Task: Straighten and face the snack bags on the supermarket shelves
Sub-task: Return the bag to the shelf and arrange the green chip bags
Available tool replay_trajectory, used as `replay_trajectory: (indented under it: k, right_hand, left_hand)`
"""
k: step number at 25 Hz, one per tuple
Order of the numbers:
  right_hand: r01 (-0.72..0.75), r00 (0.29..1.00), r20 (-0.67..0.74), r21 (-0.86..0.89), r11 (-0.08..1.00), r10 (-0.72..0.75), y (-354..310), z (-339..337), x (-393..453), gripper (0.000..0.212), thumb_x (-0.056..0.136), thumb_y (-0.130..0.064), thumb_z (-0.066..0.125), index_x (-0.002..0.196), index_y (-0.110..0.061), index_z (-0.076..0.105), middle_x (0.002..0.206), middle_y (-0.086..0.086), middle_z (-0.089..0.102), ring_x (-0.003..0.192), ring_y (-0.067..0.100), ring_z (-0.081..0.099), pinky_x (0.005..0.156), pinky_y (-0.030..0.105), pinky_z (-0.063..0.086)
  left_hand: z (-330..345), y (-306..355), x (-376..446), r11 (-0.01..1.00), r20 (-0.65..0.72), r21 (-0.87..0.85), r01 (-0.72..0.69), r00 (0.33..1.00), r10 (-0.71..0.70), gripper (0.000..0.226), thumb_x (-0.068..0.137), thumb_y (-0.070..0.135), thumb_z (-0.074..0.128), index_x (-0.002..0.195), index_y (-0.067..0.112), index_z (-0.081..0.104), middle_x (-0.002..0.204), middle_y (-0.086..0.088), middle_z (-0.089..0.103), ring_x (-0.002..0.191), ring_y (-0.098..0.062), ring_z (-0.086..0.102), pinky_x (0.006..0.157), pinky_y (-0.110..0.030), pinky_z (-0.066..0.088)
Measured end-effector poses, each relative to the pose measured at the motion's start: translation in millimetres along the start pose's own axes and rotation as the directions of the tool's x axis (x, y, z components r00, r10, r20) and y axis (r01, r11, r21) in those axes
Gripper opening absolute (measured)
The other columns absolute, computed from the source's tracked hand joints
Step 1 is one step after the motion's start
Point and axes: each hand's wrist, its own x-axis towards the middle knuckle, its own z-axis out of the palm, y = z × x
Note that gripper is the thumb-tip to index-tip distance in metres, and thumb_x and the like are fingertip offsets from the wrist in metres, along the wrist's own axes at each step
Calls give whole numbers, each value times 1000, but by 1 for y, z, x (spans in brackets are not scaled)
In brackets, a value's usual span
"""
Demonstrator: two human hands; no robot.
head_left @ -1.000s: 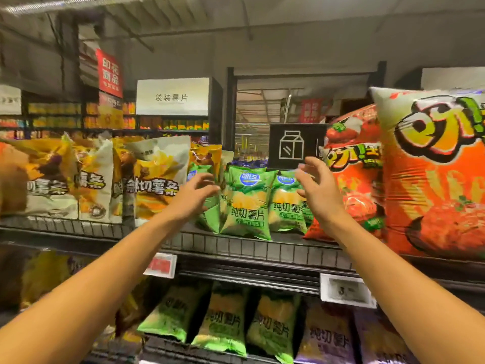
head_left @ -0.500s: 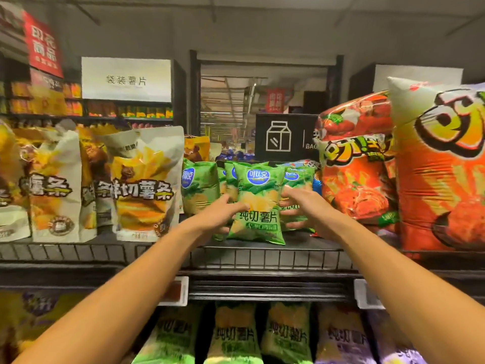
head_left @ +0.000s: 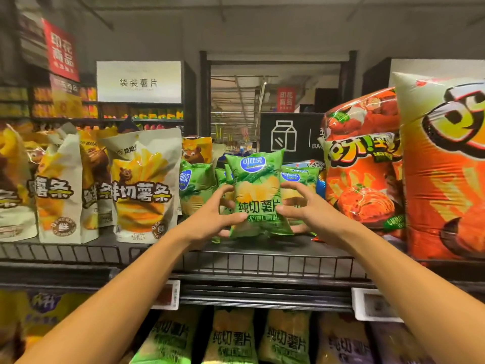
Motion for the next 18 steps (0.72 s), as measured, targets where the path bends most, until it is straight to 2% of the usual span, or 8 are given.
replay_trajectory:
  k: [2,5,8,10,12,15,16,18]
  right_hand:
    - [-14,999,42,-19,1000,14,1,-2,-6,55,91,-25,72,135,-47,47,122,5,61,100,17,70,73,34,55]
    - [6,996,92,-72,997,1,5,-6,-14,61,90,-23,73,134,-50,40,122,4,56,108,19,64,77,34,54]
    - [7,991,136,-109,994,8,9,-6,-19,66,91,-18,71,143,-38,36,132,8,51,113,23,62,77,35,57]
    - [5,988,151,-134,991,16,11,-3,-19,61,94,-17,67,146,-29,37,139,8,51,114,21,62,83,38,57]
    - [14,986,168,-152,988,12,11,-2,-20,59,94,-22,68,145,-29,39,138,0,55,115,17,62,90,42,56]
    - [30,983,183,-225,974,12,11,-5,-23,63,94,-31,69,146,-34,35,130,-13,55,115,10,60,88,41,59]
    - [29,984,180,-244,969,16,13,-6,-23,64,95,-31,67,148,-35,31,132,-12,53,116,13,59,87,41,60]
    - [29,984,177,-241,970,14,16,-6,-22,68,99,-27,61,154,-35,22,141,-9,45,122,19,56,84,40,61]
  left_hand:
    - [-1,-1,-2,1000,15,14,-21,1000,21,77,84,21,76,142,38,29,122,0,48,83,-12,70,78,-36,59]
    - [0,1,-6,999,34,53,-11,999,9,87,73,29,82,140,46,28,119,7,49,92,-12,73,78,-34,61]
    - [3,4,-12,994,45,110,-19,999,15,91,65,34,83,134,52,28,119,7,48,99,-17,69,72,-31,61]
    - [6,5,-15,984,49,170,-53,998,45,90,65,36,80,134,52,25,121,5,47,102,-15,64,68,-28,59]
    - [9,6,-16,978,43,199,-69,997,61,89,67,35,79,134,51,23,122,5,46,96,-15,65,67,-29,60]
    - [11,7,-15,970,66,234,-63,997,49,92,70,36,77,140,50,18,125,3,43,88,-17,71,70,-31,61]
    - [11,7,-15,968,76,244,-58,996,40,93,70,39,76,141,52,16,125,4,42,85,-17,72,71,-31,61]
    - [11,8,-17,965,95,255,-58,995,35,89,71,48,75,132,68,13,117,10,43,80,-13,73,70,-28,60]
